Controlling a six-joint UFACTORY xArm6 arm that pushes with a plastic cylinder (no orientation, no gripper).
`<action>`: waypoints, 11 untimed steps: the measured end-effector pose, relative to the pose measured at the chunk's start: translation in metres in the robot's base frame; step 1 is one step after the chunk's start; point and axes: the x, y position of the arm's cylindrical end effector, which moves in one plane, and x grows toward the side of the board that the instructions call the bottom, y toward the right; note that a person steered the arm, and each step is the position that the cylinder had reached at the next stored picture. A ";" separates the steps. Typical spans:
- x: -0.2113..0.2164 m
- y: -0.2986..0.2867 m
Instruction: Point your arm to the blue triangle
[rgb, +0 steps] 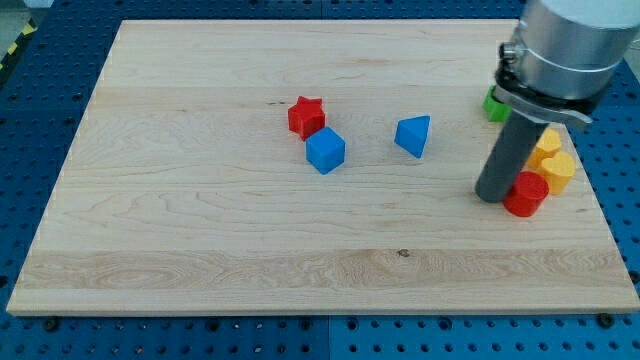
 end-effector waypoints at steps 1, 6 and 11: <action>0.001 0.017; 0.004 -0.072; -0.127 -0.132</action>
